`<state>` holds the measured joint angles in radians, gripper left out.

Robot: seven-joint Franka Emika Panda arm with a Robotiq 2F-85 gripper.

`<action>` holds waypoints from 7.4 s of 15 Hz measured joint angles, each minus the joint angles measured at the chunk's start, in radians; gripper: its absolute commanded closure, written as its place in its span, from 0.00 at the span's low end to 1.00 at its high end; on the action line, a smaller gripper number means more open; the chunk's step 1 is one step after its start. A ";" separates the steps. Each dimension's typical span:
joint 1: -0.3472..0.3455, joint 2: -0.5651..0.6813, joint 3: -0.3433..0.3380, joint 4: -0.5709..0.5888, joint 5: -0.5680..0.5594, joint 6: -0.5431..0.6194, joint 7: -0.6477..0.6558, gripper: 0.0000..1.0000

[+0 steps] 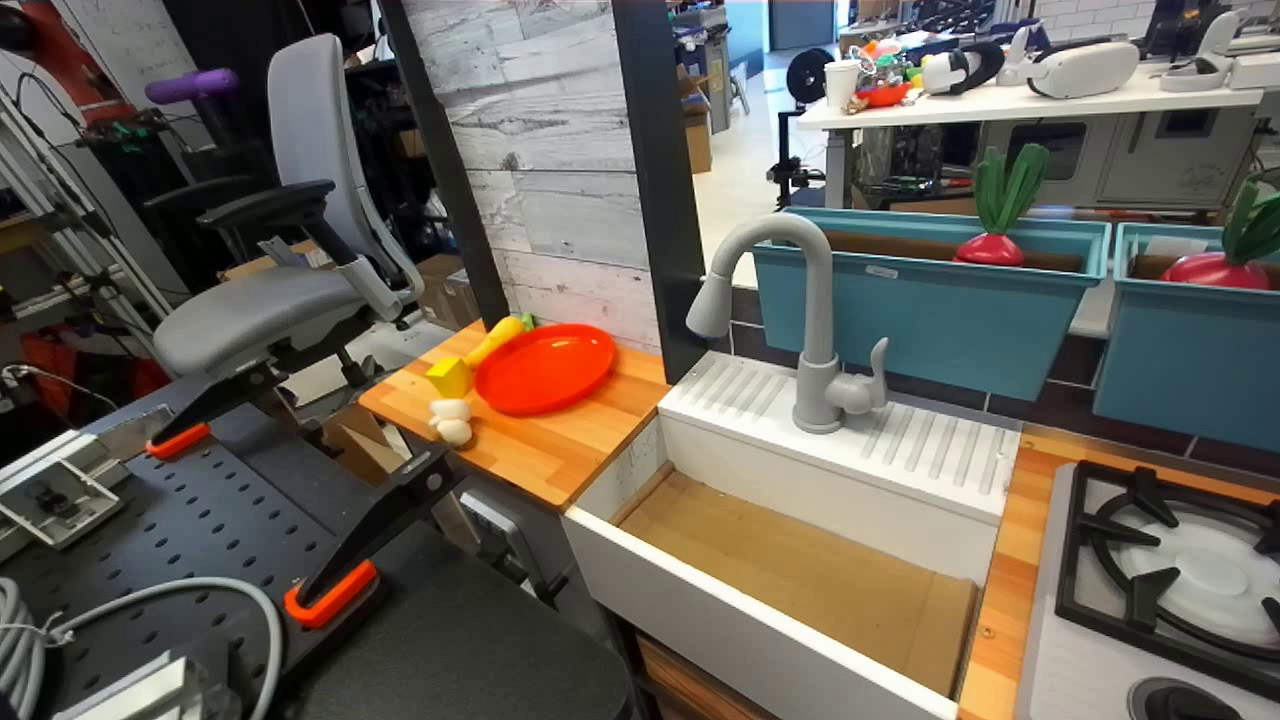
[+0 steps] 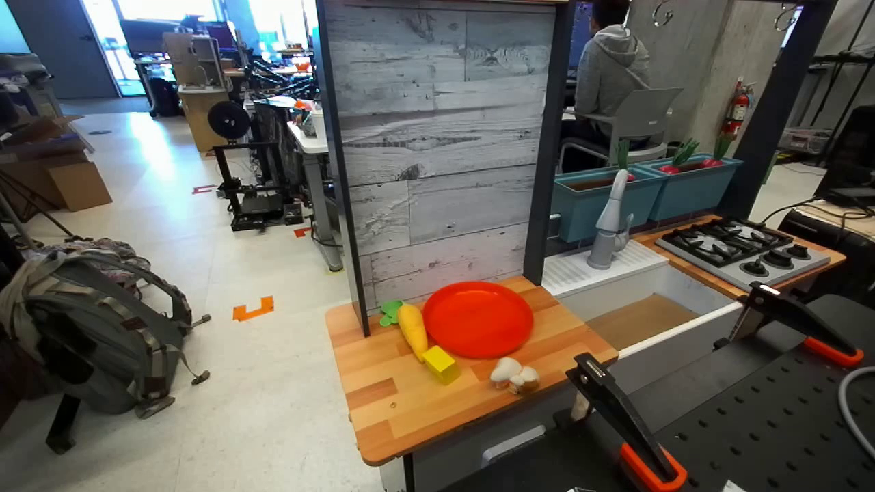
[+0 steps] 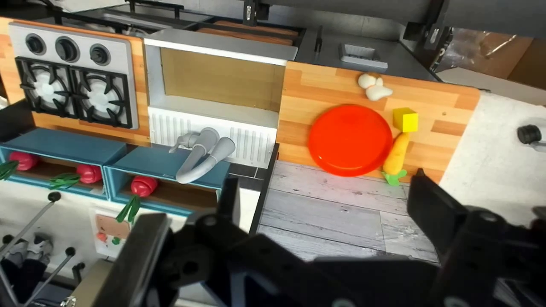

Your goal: Put the yellow block on the plate

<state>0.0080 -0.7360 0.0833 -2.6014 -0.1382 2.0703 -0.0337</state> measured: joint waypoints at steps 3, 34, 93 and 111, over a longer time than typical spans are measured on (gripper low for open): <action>0.023 0.065 0.012 -0.018 0.020 0.103 0.040 0.00; 0.116 0.967 0.116 0.116 -0.050 0.680 0.283 0.00; 0.480 1.580 -0.337 0.619 -0.032 0.701 0.494 0.92; 0.454 1.736 -0.337 0.799 -0.026 0.697 0.550 0.00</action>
<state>0.4622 0.9998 -0.2539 -1.8028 -0.1647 2.7677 0.5160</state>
